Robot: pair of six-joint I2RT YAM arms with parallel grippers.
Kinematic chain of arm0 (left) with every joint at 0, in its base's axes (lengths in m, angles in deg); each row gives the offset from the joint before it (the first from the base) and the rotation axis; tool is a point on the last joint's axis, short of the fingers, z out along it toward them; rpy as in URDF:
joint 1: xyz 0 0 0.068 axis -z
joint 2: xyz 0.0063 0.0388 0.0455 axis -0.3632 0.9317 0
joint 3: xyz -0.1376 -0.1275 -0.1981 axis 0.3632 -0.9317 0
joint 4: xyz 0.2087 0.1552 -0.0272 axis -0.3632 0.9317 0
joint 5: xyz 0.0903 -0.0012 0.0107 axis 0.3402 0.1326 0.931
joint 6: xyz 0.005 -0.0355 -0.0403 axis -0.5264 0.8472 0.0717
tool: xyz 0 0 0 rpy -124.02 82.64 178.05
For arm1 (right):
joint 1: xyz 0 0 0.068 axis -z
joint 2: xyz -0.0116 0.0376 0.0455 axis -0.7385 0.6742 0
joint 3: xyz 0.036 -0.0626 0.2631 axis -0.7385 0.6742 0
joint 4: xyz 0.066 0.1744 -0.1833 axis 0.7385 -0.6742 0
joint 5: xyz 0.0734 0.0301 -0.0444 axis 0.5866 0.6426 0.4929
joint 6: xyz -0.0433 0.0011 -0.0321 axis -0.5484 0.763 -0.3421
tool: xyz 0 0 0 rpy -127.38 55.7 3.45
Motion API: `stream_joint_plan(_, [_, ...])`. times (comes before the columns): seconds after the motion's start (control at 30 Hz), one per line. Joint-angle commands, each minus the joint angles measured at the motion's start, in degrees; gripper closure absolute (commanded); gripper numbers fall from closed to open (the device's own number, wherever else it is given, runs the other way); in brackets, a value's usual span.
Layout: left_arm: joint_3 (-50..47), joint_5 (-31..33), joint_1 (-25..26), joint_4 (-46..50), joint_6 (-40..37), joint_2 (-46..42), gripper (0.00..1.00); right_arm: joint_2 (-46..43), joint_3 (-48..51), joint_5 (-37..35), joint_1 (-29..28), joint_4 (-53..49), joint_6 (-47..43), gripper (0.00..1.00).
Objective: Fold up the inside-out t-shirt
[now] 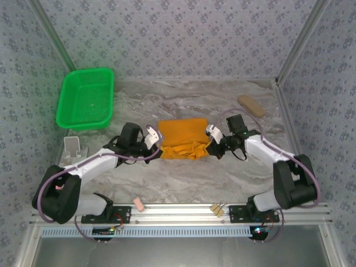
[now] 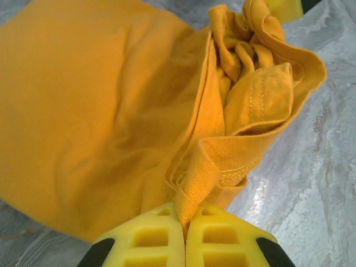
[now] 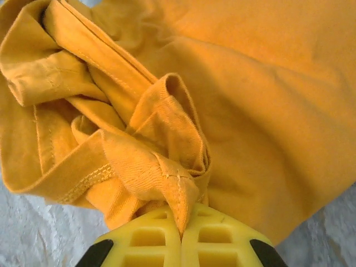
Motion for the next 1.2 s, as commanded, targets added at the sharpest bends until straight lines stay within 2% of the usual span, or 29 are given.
stream_joint_plan(0.0, [-1.19,-0.53,5.94,-2.71,0.98,-6.03,1.00,-9.70,2.94,-0.42,0.26,0.62,-0.39,1.00])
stream_joint_plan(0.13, [-2.50,-1.61,6.60,-2.88,0.92,-6.40,1.00,-15.56,7.64,-1.40,0.70,3.65,4.02,1.00])
stream_joint_plan(0.27, [-0.90,-2.25,5.85,-3.34,1.65,-8.64,1.00,-17.63,6.86,3.40,3.66,6.14,7.19,1.00])
stream_joint_plan(0.4, [-0.66,-1.30,3.29,-7.15,8.41,-8.92,1.00,-15.43,2.51,5.71,5.78,6.50,8.04,1.00])
stream_joint_plan(0.5, [1.66,-6.22,-1.63,-12.61,15.45,-3.69,1.00,-8.31,-3.59,9.08,8.22,3.62,8.51,1.00])
stream_joint_plan(0.6, [9.25,-6.68,-3.74,-7.35,14.91,5.14,1.00,0.39,-9.14,8.39,8.84,2.45,10.60,1.00])
stream_joint_plan(0.67, [14.05,-5.38,-4.74,-3.73,14.60,11.43,1.00,6.71,-11.94,8.79,9.03,4.05,14.11,1.00])
stream_joint_plan(0.73, [17.45,-2.72,-6.86,-4.12,17.99,18.13,1.00,12.98,-14.83,7.04,9.07,5.88,18.53,1.00])
stream_joint_plan(0.8, [21.31,-2.81,-9.45,-5.53,23.01,25.67,1.00,20.53,-19.27,0.20,9.29,6.58,27.31,1.00])
stream_joint_plan(0.87, [26.11,-1.13,-10.49,-4.46,26.17,31.45,1.00,28.04,-24.46,-4.81,9.84,2.60,34.09,1.00])
stream_joint_plan(0.93, [30.97,2.84,-10.79,-0.82,27.24,36.57,1.00,34.12,-29.19,-2.98,10.23,0.46,37.24,1.00])
stream_joint_plan(1.03, [38.30,6.52,-11.21,6.51,29.69,42.88,1.00,36.72,-27.84,-4.91,10.26,3.91,40.32,1.00])
stream_joint_plan(1.17, [39.62,5.59,-10.82,7.78,29.52,45.67,0.99,36.43,-27.37,-9.93,10.60,2.75,39.80,1.00])
